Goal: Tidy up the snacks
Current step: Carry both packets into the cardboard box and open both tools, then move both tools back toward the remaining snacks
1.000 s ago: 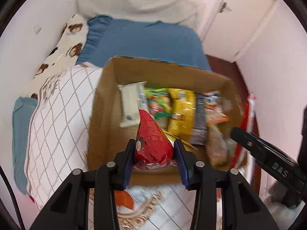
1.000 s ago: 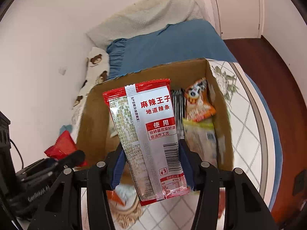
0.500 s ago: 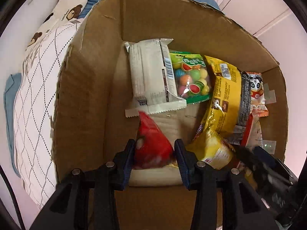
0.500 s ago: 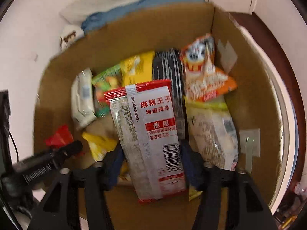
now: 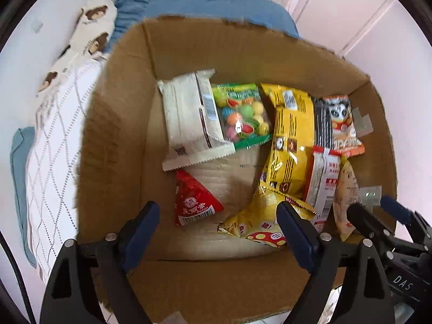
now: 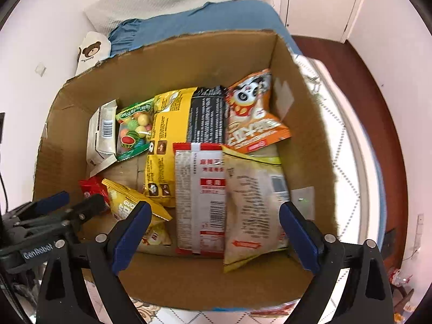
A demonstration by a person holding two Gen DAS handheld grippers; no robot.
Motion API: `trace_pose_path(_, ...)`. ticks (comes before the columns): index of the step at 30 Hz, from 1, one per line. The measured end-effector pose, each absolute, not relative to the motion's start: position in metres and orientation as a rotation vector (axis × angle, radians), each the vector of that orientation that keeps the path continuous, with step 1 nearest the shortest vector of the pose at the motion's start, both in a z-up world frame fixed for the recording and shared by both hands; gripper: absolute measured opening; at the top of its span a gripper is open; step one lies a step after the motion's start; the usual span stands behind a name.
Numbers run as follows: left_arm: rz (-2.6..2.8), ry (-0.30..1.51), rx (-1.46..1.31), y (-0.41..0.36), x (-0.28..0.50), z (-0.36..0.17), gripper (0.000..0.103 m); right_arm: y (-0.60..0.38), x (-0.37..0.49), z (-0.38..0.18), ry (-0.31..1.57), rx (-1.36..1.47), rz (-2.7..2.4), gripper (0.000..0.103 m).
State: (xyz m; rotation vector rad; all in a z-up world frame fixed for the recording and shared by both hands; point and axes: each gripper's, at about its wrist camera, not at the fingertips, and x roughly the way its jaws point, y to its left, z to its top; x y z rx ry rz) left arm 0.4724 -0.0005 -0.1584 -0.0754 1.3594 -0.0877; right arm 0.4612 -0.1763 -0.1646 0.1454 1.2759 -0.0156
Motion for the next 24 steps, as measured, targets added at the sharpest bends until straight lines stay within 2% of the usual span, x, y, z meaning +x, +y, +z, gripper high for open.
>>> trace_pose_path(12, -0.039, 1.141, -0.041, 0.005, 0.448, -0.099, 0.088, -0.185, 0.419, -0.127, 1.142, 0.051, -0.034, 0.098)
trace_pose_path(24, -0.051, 0.943, -0.005, -0.008, 0.383, -0.045, 0.088, -0.186, 0.357, -0.062, 0.947, 0.013, -0.026, 0.098)
